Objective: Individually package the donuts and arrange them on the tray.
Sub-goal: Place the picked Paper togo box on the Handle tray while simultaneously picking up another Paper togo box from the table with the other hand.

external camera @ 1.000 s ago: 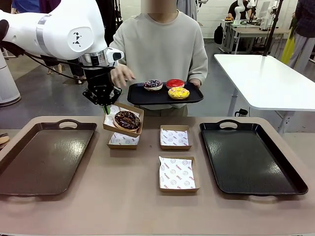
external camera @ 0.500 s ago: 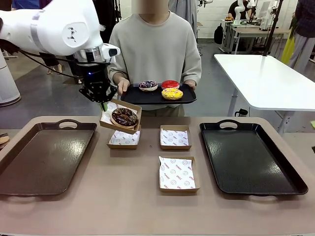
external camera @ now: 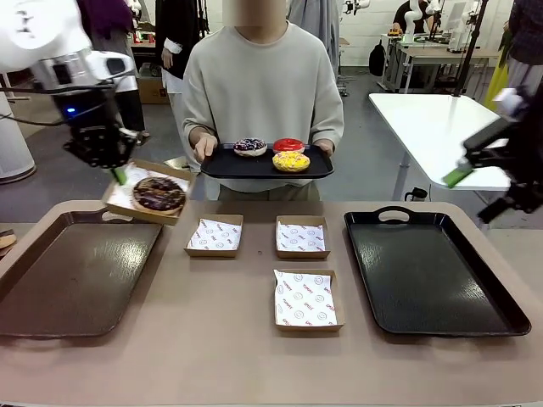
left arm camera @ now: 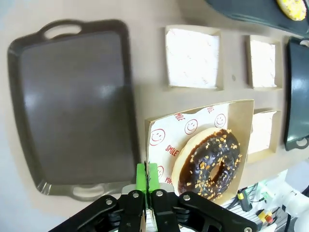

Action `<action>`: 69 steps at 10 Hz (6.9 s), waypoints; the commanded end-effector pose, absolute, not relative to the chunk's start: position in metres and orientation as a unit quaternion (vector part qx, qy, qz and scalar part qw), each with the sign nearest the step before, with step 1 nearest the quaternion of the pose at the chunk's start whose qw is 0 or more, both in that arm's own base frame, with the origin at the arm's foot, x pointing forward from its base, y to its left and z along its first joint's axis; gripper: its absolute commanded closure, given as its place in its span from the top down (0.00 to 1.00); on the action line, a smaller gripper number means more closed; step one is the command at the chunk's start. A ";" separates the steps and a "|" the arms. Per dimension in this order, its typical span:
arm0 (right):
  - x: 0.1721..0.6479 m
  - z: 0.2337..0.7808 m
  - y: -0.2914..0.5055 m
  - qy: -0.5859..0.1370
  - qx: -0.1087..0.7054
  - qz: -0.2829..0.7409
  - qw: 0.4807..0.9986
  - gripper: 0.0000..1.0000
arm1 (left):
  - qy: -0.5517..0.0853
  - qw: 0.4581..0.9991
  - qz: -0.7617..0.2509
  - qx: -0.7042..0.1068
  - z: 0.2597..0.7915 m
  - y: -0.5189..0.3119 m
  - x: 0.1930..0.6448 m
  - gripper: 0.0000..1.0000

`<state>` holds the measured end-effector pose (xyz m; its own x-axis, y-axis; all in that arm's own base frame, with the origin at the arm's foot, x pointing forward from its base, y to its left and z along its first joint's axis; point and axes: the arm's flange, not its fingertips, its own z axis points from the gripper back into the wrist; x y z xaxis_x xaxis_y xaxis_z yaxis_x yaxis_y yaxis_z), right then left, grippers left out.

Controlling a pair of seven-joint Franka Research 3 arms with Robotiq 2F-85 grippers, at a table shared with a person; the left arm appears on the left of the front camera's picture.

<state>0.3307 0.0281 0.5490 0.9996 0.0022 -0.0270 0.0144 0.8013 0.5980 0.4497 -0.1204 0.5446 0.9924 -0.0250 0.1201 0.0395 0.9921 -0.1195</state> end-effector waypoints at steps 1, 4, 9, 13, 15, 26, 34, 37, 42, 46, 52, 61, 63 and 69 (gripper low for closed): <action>0.355 0.533 0.077 0.052 0.232 -0.002 0.971 1.00 | -0.060 0.997 0.008 -0.050 0.534 -0.085 0.434 0.01; 0.388 0.493 0.160 0.075 0.183 0.001 0.980 1.00 | -0.068 0.997 0.026 -0.028 0.511 -0.043 0.425 0.01; 0.374 0.434 0.191 0.063 0.168 -0.002 0.984 1.00 | -0.068 0.997 0.031 -0.031 0.479 -0.003 0.426 0.01; 0.388 0.438 0.192 0.067 0.181 0.004 0.981 1.00 | -0.058 0.997 0.040 -0.033 0.483 -0.011 0.426 0.01; 0.388 0.438 0.192 0.067 0.181 0.004 0.981 1.00 | -0.058 0.997 0.040 -0.033 0.483 -0.011 0.426 0.01; 0.367 0.347 0.266 0.000 0.004 -0.085 0.996 1.00 | -0.033 0.997 -0.040 -0.054 0.427 0.027 0.398 0.01; 0.358 0.337 0.261 0.002 0.008 -0.085 0.996 1.00 | -0.019 0.998 -0.027 -0.055 0.423 0.024 0.399 0.01; 0.358 0.336 0.261 -0.004 0.008 -0.101 0.995 1.00 | -0.054 0.998 0.029 -0.034 0.405 0.016 0.399 0.01; 0.362 0.330 0.259 0.004 0.007 -0.097 0.995 1.00 | -0.042 0.998 0.038 -0.023 0.372 0.010 0.404 0.01; 0.365 0.325 0.259 0.016 0.006 -0.093 0.996 1.00 | -0.036 0.999 0.004 -0.032 0.372 0.002 0.408 0.01; 0.370 0.318 0.260 0.028 0.011 -0.086 0.996 1.00 | -0.026 0.999 -0.018 -0.038 0.366 -0.003 0.414 0.01; 0.376 0.309 0.263 0.030 0.021 -0.079 0.996 0.00 | -0.021 0.999 -0.027 -0.040 0.362 -0.004 0.415 1.00; 0.376 0.308 0.264 0.031 0.021 -0.076 0.996 0.00 | -0.021 0.999 -0.025 -0.041 0.364 -0.004 0.415 1.00; 0.377 0.307 0.264 0.037 0.014 -0.079 0.996 0.00 | -0.018 0.999 -0.021 -0.044 0.367 -0.003 0.415 0.90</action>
